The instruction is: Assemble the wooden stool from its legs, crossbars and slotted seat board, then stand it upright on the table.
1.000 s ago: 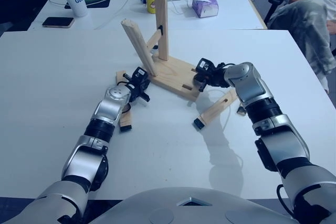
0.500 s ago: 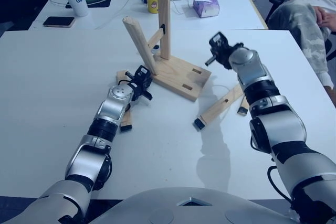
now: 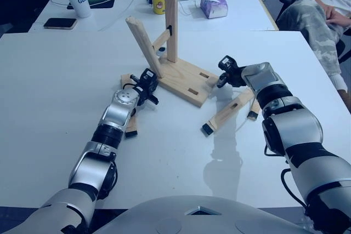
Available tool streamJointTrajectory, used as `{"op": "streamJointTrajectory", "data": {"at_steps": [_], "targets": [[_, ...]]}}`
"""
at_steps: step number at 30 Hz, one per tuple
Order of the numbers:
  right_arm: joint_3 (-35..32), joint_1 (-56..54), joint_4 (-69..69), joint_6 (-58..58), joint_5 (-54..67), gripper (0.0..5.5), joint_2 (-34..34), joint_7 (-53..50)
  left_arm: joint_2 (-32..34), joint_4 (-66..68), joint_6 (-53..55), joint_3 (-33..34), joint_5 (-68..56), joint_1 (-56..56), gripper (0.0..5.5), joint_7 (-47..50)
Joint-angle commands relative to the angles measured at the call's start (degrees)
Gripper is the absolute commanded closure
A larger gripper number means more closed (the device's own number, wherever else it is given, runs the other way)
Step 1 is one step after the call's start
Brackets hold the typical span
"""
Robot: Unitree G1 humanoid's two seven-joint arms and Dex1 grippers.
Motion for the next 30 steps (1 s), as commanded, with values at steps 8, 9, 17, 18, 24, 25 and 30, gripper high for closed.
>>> {"op": "streamJointTrajectory", "data": {"at_steps": [8, 9, 17, 18, 24, 25, 30], "targets": [[5.3, 11.3, -18.8, -2.0, 2.2, 5.50, -0.4, 19.7, -0.9, -1.7, 0.4, 0.1, 0.5, 0.5, 5.17, 0.0], [5.3, 11.9, -20.3, -1.0, 2.6, 5.50, -0.3, 19.9, -0.9, -1.8, 0.4, 0.1, 0.5, 0.5, 5.17, 0.0], [3.3, 16.2, -34.1, 8.7, 3.9, 5.50, 1.3, 13.1, -0.7, -2.4, 0.6, 0.3, 0.6, 1.1, 5.17, 0.0], [2.2, 16.1, -34.5, 10.4, 4.1, 5.50, 1.8, 10.8, -0.7, -2.6, 0.6, 0.4, 0.6, 1.3, 5.17, 0.0], [0.6, 18.3, -41.5, 15.7, 5.4, 5.50, 1.8, 7.5, -0.6, -3.1, -0.1, 1.0, 0.7, 1.8, 5.17, 0.5], [0.5, 18.6, -42.4, 16.1, 5.6, 5.50, 1.7, 7.1, -0.6, -3.1, -0.3, 1.1, 0.7, 1.8, 5.17, 0.7], [-13.8, 19.8, -49.3, 8.4, 12.2, 5.50, 3.5, -8.2, -2.9, -7.9, -7.5, 5.2, -2.2, 3.0, 5.17, 3.8]]}}
